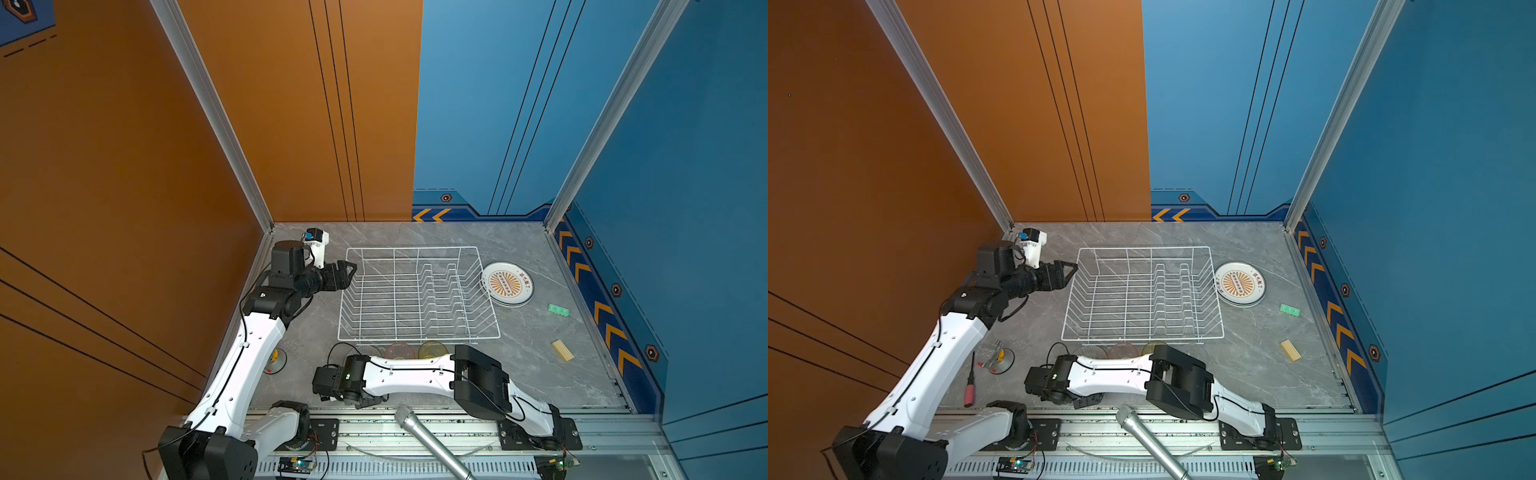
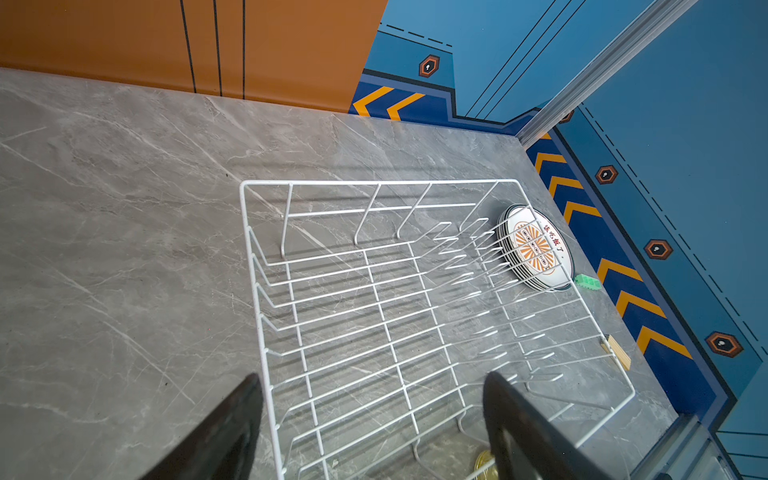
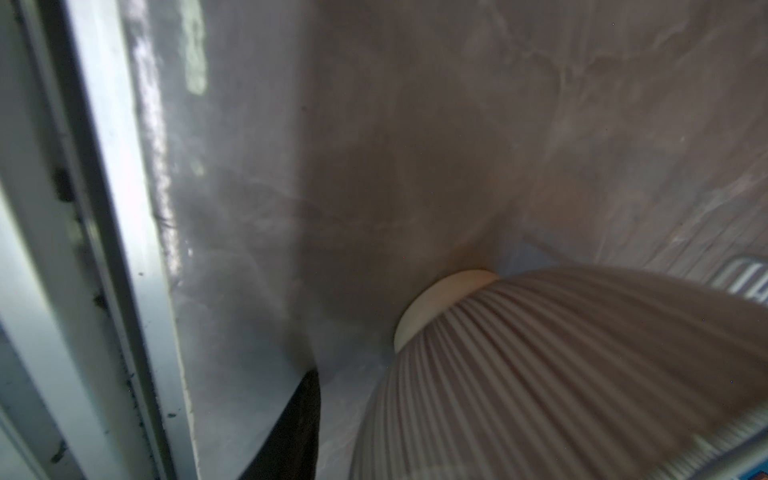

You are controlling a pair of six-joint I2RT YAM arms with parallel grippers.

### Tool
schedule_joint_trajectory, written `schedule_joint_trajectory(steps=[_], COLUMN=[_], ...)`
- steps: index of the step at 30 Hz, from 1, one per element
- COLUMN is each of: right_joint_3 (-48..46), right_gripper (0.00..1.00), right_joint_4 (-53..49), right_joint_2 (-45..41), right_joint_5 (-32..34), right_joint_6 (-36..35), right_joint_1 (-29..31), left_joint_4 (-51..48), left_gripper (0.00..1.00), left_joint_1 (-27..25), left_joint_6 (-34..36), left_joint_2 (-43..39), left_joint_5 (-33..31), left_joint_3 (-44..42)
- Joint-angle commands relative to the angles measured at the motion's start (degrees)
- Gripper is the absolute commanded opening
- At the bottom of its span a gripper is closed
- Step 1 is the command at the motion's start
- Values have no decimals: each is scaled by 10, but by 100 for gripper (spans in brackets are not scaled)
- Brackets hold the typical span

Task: Unload the mixed dishes from the dish rack
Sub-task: 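Carry the striped bowl with the right gripper down toward the table front, then lower the striped bowl upside down beside the pink cup and release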

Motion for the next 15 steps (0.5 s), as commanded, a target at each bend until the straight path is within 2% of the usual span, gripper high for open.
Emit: schedule_joint_trajectory(steps=[1, 7, 15], right_joint_3=[-15, -25, -35], right_gripper=[41, 48, 52], right_joint_4=[7, 23, 28], right_joint_2=[-39, -70, -120], right_joint_5=[1, -6, -72], right_joint_6=[2, -1, -8], right_joint_1=[2, 4, 8], left_joint_4=[-9, -9, -9], left_gripper=[84, 84, 84], left_joint_1=[5, 5, 5], left_joint_6=[3, 2, 3], left_joint_2=[-3, -3, -2], left_joint_5=[14, 13, 11], left_joint_3=[11, 9, 5])
